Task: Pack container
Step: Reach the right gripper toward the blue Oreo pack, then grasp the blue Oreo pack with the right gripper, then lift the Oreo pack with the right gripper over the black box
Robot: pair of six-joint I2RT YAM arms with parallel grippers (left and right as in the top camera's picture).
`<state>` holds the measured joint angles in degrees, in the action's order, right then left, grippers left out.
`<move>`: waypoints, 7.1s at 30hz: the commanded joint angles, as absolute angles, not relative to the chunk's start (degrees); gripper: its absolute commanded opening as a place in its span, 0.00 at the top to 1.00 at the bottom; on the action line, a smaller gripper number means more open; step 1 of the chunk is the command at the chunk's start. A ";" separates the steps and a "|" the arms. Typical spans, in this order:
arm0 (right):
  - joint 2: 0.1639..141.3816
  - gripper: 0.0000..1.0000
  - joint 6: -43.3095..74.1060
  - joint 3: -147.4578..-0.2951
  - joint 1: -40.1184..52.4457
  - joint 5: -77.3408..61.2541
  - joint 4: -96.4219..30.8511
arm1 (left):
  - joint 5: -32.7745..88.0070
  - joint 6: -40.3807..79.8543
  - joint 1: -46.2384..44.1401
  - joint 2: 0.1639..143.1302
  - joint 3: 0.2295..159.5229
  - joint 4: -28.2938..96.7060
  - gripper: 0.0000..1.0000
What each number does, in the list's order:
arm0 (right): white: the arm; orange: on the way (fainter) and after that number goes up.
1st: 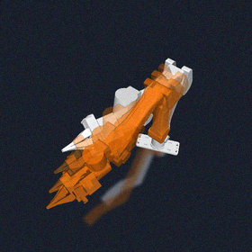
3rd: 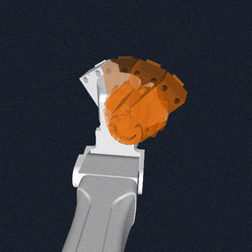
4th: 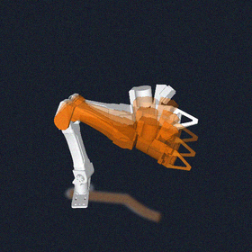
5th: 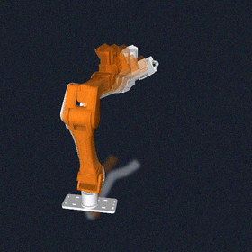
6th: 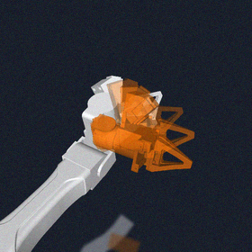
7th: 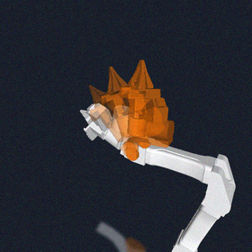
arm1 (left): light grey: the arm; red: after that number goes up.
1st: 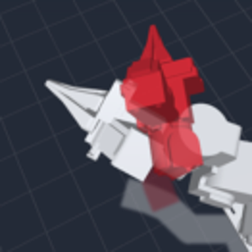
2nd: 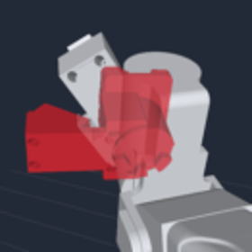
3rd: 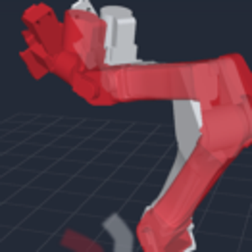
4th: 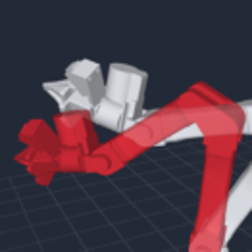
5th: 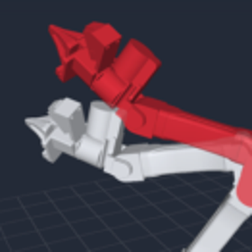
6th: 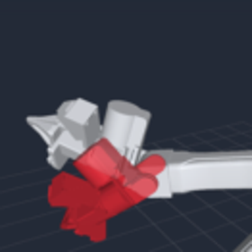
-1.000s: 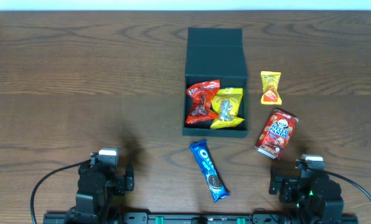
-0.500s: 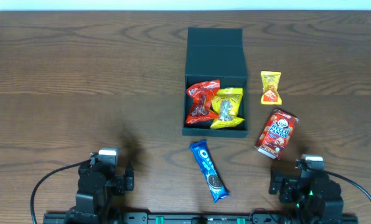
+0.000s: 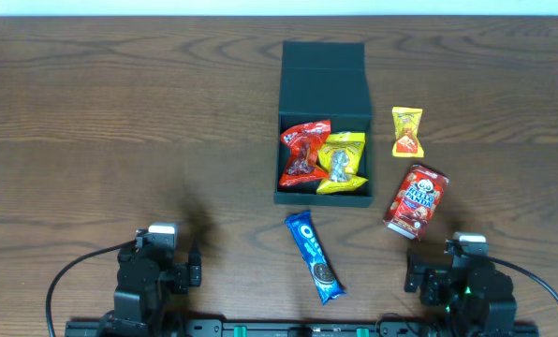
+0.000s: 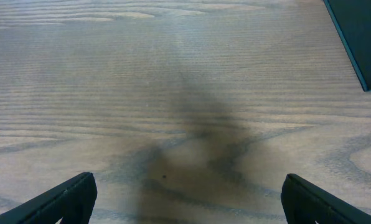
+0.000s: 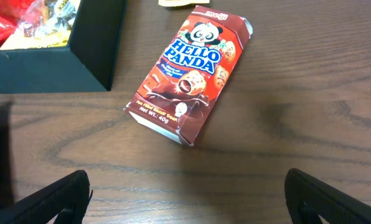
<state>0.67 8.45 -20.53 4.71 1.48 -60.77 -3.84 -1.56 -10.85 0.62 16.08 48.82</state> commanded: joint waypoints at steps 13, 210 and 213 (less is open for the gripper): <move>3.86 0.01 7.62 -21.78 4.32 1.52 -60.18 | -4.86 -2.20 -10.48 0.21 12.95 50.83 0.04; 71.18 0.99 39.20 -61.71 52.05 11.03 -40.14 | -4.86 -2.20 -10.48 0.21 12.95 50.83 0.05; 73.71 0.98 40.23 -66.76 48.42 14.00 -43.64 | -4.86 -2.20 -10.48 0.21 12.95 50.83 0.05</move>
